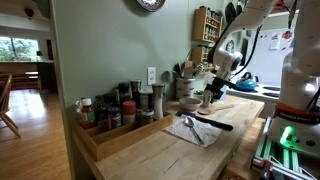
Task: Pick up the salt shaker and put it inside the bowl
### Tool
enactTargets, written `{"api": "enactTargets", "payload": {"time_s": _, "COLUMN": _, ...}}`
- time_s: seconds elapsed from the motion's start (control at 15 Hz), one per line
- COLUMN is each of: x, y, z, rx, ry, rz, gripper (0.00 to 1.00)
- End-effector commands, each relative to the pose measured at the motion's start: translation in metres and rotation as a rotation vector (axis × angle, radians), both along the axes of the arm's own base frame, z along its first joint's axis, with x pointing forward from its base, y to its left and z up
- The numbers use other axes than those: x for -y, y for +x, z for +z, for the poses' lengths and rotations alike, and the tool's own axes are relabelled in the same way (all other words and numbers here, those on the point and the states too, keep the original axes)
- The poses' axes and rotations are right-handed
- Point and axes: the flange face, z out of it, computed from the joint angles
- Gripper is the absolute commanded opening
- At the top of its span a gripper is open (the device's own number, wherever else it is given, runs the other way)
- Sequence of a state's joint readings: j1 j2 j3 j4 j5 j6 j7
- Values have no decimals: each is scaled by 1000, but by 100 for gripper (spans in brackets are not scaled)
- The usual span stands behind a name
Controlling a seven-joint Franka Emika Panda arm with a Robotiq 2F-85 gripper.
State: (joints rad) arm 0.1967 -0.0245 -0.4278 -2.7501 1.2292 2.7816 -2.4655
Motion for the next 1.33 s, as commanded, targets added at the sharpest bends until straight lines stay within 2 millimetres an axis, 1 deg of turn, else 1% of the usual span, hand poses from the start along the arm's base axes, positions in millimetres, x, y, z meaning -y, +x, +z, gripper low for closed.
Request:
{"api": "enactTargets", "payload": {"time_s": 0.0, "x": -6, "y": 1, "z": -6, "rx": -16, "ry": -99, "rz": 34, "gripper": 100}}
{"api": "enactTargets", "payload": {"time_s": 0.27, "x": -12, "y": 5, "z": -9, "rx": -35, "ry": -228, "rz": 39, "gripper": 100}}
{"api": "enactTargets", "payload": {"time_s": 0.47, "x": -17, "y": 2, "z": -16, "rx": -61, "ry": -336, "rz": 31, "gripper": 100}}
{"api": "enactTargets", "payload": {"time_s": 0.8, "x": -21, "y": -14, "z": -22, "rx": -90, "ry": -463, "rz": -1, "gripper": 100}}
{"api": "enactTargets", "payload": {"time_s": 1.0, "x": -27, "y": -27, "z": -22, "rx": -103, "ry": -490, "rz": -12, "gripper": 100}}
{"api": "enactTargets", "payload": {"time_s": 1.2, "x": -35, "y": -40, "z": -18, "rx": -111, "ry": -506, "rz": -18, "gripper": 100}}
{"api": "enactTargets", "payload": {"time_s": 1.27, "x": -40, "y": -33, "z": -19, "rx": -107, "ry": -506, "rz": -37, "gripper": 100}}
